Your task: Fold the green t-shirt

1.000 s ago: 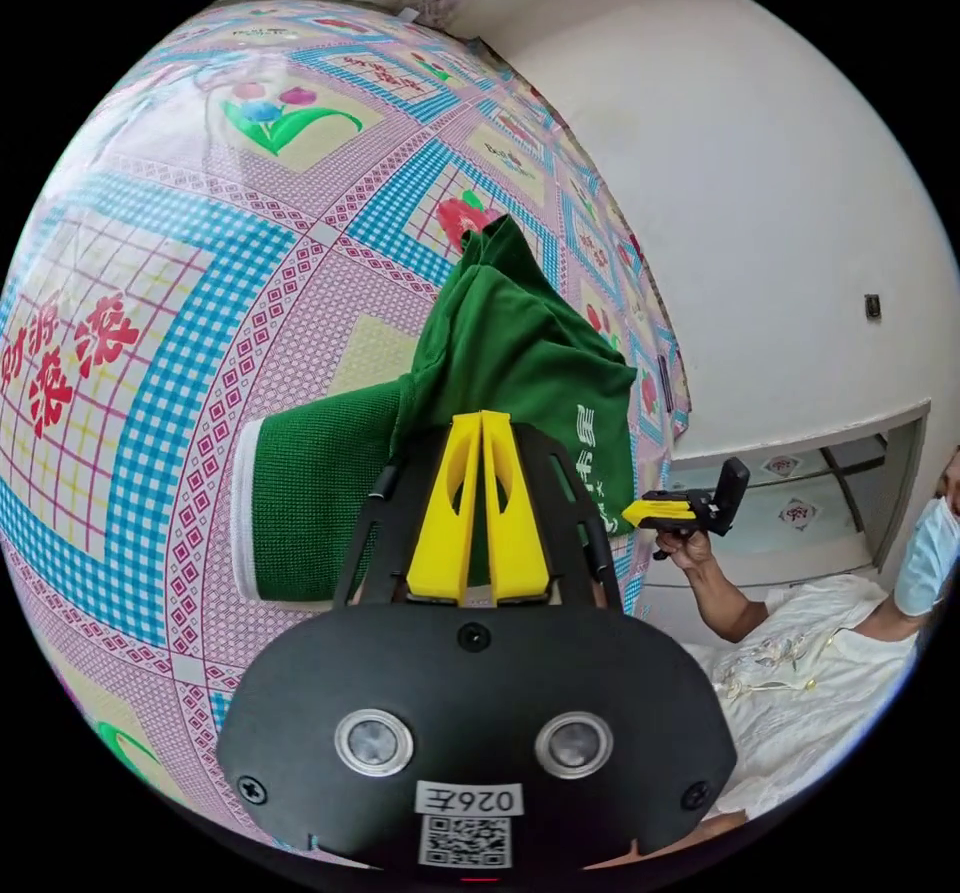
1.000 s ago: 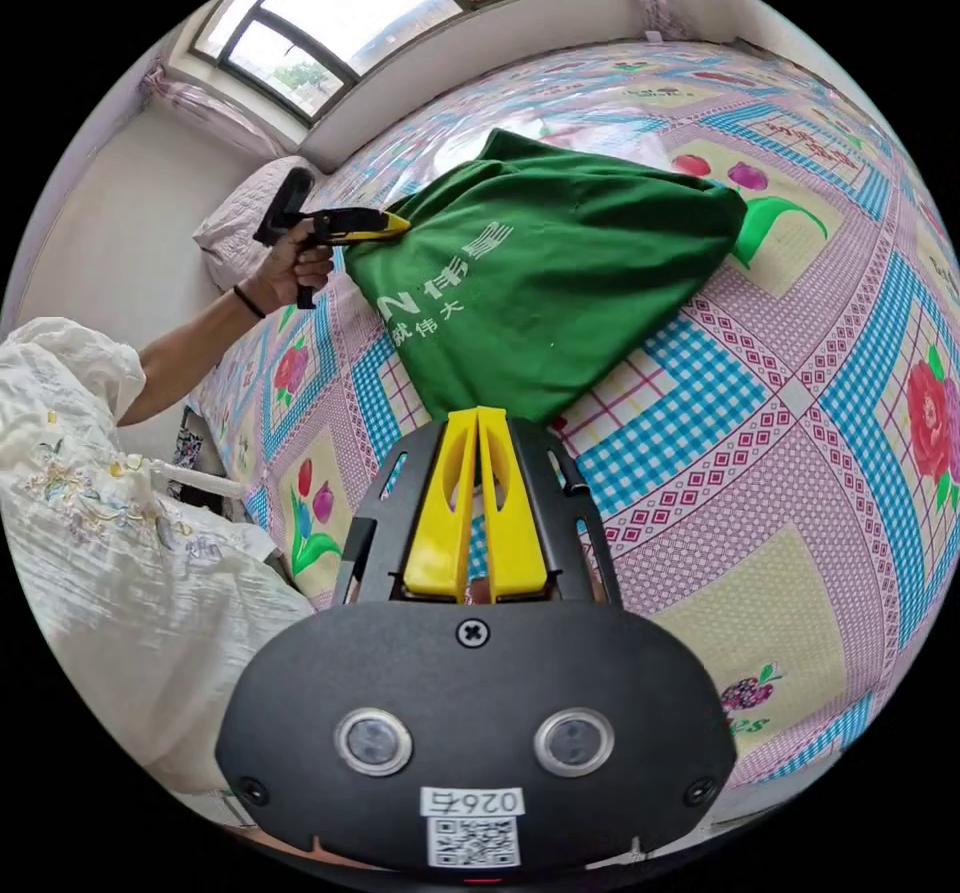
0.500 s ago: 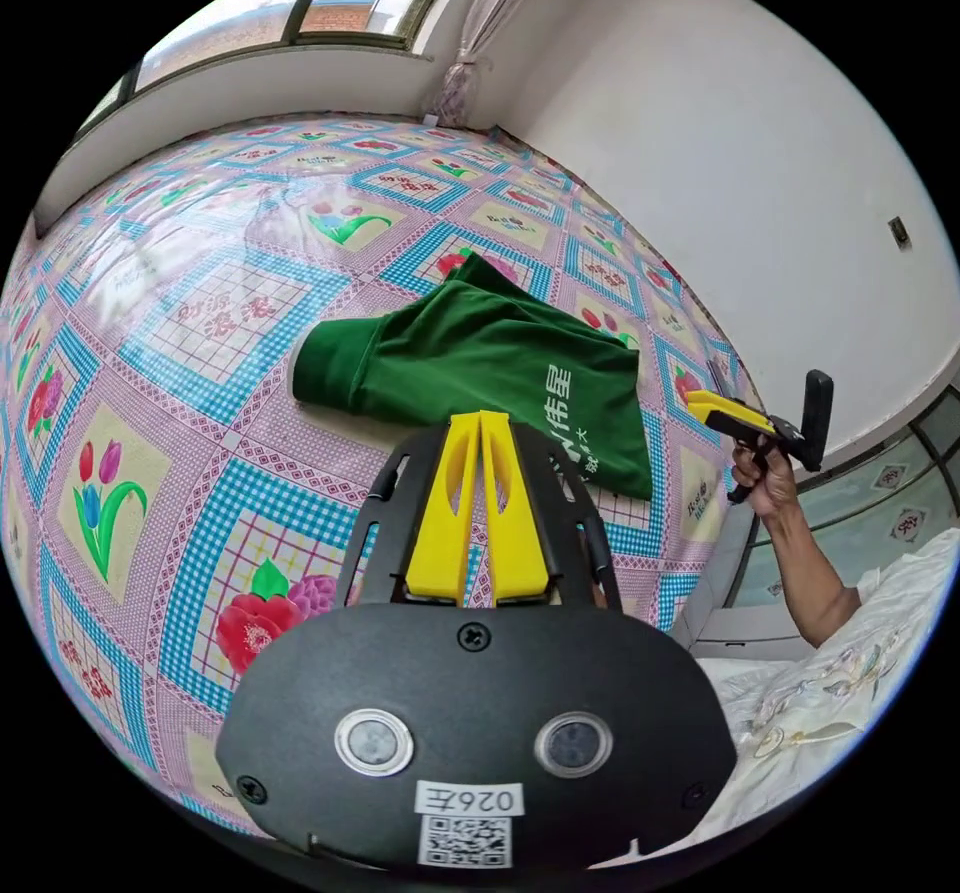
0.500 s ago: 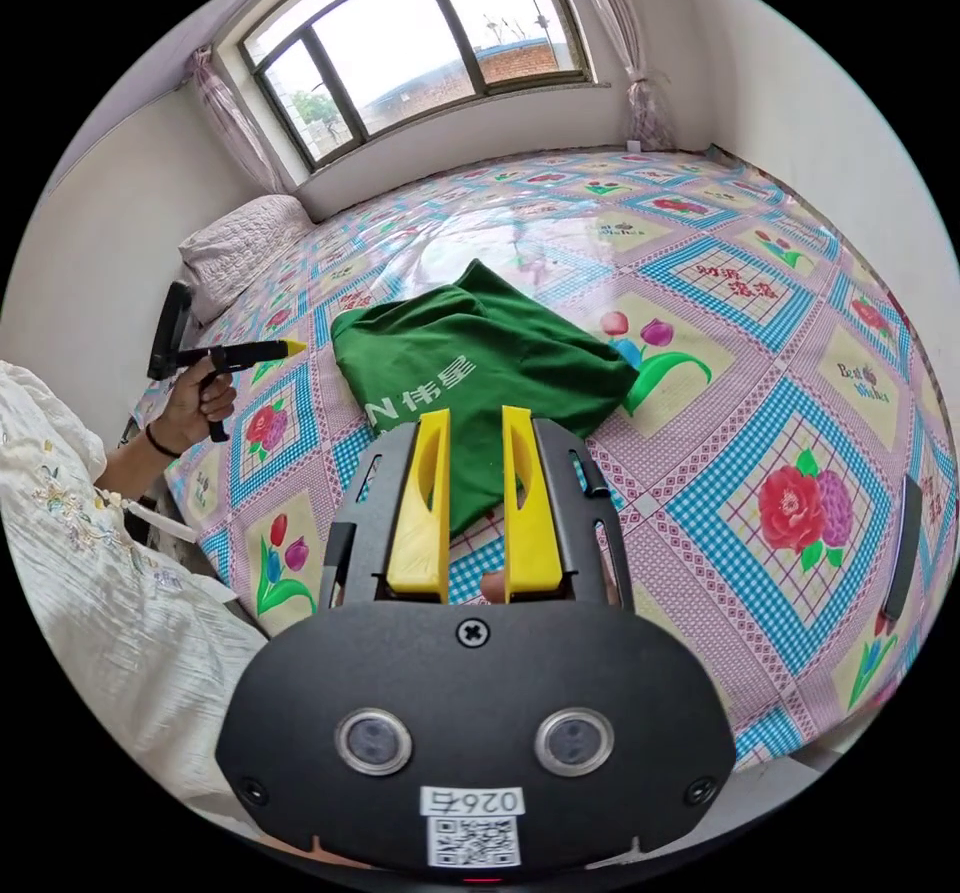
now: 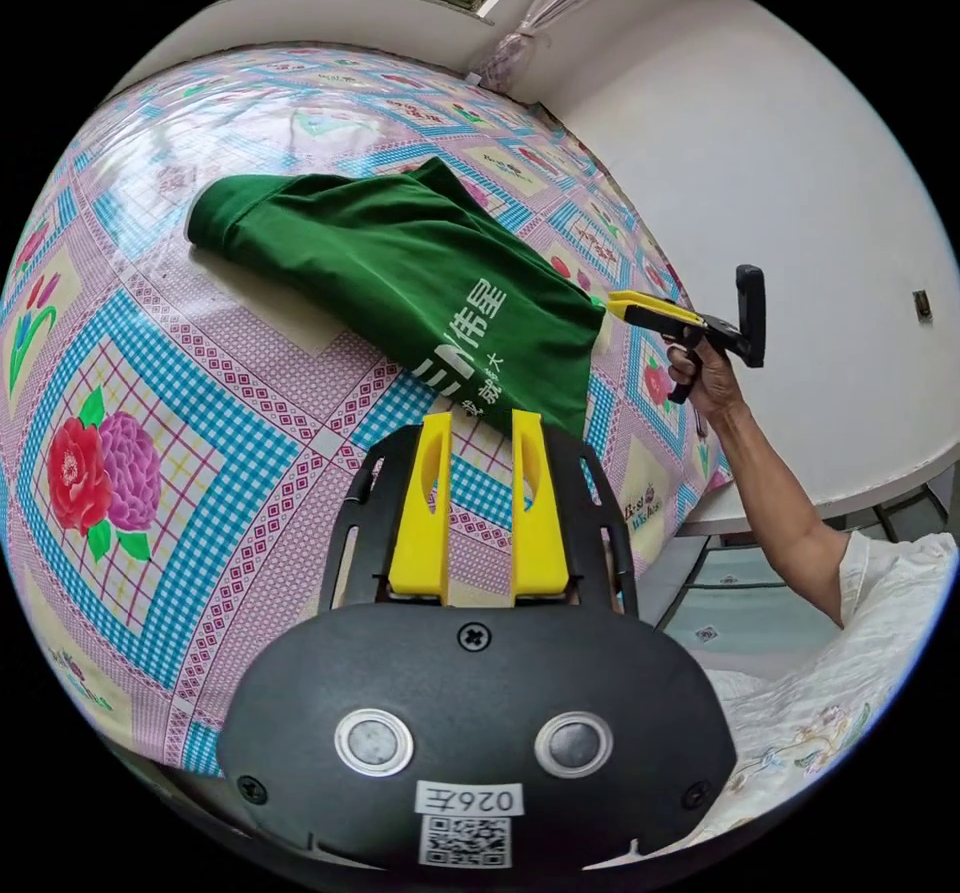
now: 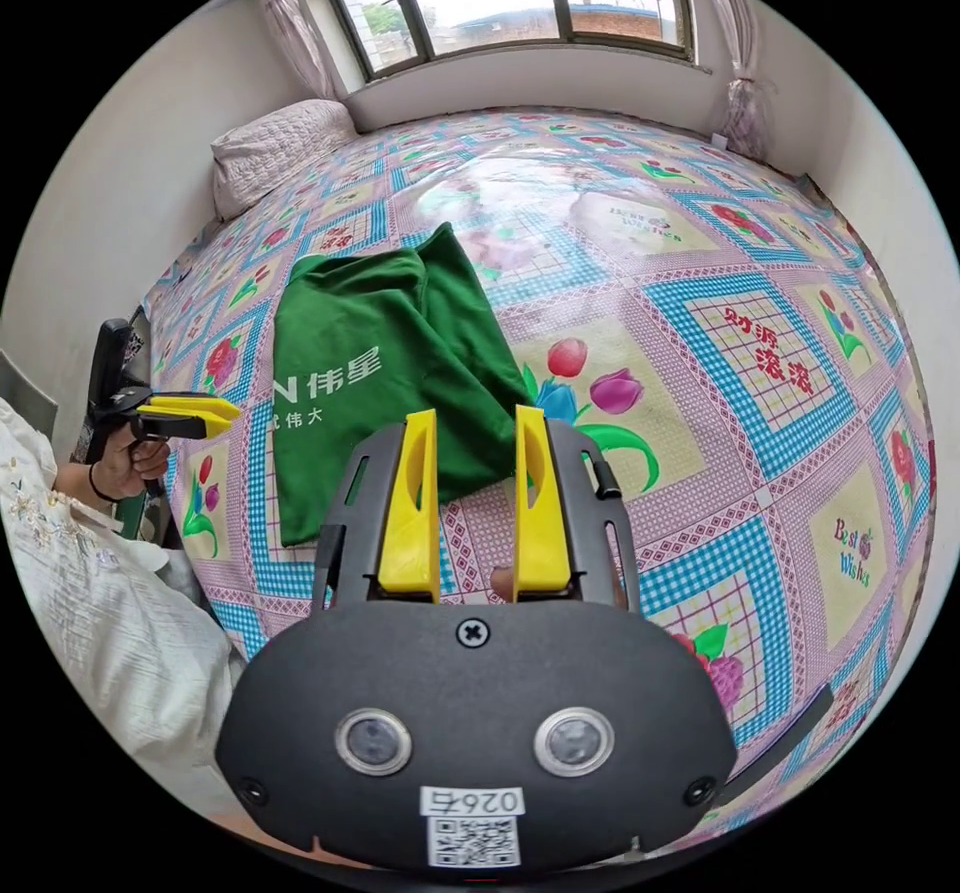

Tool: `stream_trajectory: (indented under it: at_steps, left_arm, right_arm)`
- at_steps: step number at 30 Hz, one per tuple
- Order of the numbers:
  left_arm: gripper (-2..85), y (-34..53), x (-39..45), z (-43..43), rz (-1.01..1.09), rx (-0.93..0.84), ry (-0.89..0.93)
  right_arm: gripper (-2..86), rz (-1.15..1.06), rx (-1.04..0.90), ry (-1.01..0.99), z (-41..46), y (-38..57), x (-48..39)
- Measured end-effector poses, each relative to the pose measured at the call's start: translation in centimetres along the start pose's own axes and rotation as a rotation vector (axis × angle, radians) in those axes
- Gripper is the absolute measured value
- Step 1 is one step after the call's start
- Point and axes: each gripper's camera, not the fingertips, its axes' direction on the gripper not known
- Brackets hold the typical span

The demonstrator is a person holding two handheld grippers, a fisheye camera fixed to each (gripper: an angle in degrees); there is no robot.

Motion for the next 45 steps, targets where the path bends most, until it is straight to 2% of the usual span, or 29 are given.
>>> stream_trajectory:
  at_steps: [15, 22, 26, 31, 38, 40, 45]
  left_arm:
    - [13.1, -3.7, -1.1, 2.3, -0.268, 0.055, -0.074]
    - [13.8, -5.3, -1.6, 3.3, -0.341, 0.084, -0.022]
    - [14.4, -5.5, -4.3, 1.0, -0.446, 0.188, -0.056]
    - [15.6, -8.8, -7.3, -0.1, -0.481, 0.225, -0.082]
    - [7.1, -12.2, -11.8, 1.2, -0.521, 0.236, 0.065]
    - [5.6, -12.3, -12.1, 1.4, -0.514, 0.239, 0.063]
    - [4.0, -13.4, -12.7, 1.4, -0.481, 0.228, 0.064]
  right_arm:
    - [11.0, -0.168, -0.108, -0.147, 4.9, -5.4, 3.7]
    - [11.2, -0.221, -0.16, -0.108, 6.6, -7.9, 3.3]
    - [11.2, -0.265, -0.174, -0.088, 6.9, -8.7, 2.3]
    - [9.3, -0.262, -0.146, -0.03, 7.3, -9.1, 1.6]
    - [4.0, -0.194, -0.129, -0.053, 7.6, -10.7, 2.6]
    - [1.8, -0.172, -0.165, -0.141, 8.1, -11.3, 3.2]
    - [0.4, -0.122, -0.147, -0.188, 8.1, -12.0, 4.4]
